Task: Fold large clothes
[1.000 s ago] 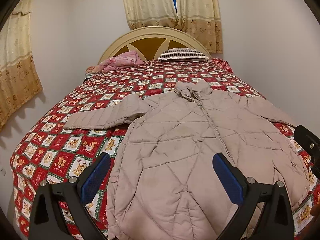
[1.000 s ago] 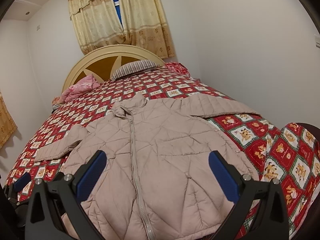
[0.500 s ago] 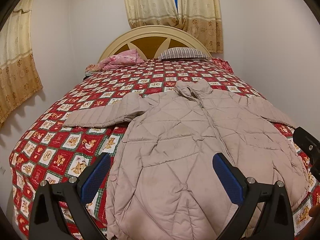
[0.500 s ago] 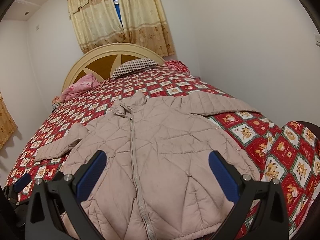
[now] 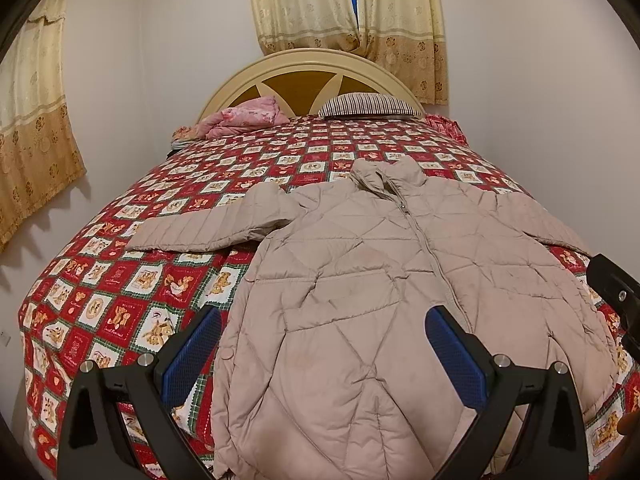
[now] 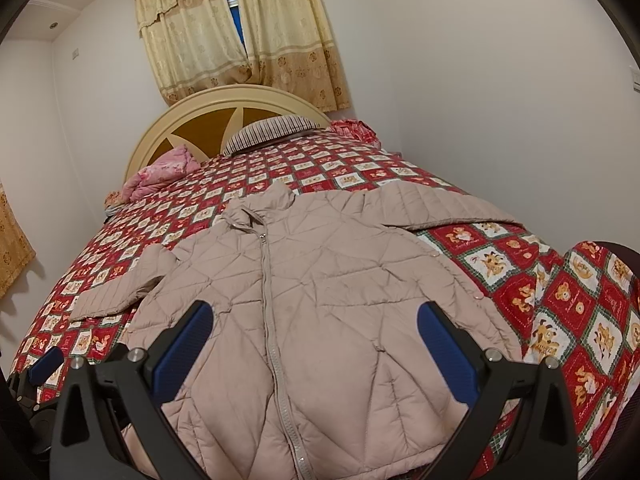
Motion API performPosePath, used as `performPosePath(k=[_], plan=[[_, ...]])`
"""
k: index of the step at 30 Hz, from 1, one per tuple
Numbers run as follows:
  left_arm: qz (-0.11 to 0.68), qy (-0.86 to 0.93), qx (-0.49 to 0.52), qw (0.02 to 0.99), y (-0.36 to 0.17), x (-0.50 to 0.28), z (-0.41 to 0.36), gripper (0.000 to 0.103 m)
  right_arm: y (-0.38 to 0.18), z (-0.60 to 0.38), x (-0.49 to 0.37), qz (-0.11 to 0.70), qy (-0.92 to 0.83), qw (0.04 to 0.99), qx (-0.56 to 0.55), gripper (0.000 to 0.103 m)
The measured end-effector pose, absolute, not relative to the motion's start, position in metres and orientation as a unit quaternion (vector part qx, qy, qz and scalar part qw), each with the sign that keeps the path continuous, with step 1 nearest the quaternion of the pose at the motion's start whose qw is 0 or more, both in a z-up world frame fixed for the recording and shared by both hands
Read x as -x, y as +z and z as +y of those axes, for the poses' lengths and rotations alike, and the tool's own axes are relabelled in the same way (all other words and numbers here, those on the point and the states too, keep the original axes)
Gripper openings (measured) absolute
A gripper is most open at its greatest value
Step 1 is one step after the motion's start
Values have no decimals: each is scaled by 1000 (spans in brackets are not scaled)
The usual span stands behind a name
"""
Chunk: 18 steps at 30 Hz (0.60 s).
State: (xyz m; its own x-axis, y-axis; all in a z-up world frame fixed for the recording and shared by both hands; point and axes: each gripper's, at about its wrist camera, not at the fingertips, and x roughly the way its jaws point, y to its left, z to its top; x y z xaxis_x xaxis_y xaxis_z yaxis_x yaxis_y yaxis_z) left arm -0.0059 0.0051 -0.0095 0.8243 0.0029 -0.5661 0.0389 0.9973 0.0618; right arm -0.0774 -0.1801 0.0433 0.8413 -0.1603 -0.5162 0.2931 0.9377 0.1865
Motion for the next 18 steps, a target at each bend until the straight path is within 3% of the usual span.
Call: performPosePath(k=[18], plan=[[296,-9,-36,954,-9,6,5,102,38,-175,79,260,-118,950,-130,103]])
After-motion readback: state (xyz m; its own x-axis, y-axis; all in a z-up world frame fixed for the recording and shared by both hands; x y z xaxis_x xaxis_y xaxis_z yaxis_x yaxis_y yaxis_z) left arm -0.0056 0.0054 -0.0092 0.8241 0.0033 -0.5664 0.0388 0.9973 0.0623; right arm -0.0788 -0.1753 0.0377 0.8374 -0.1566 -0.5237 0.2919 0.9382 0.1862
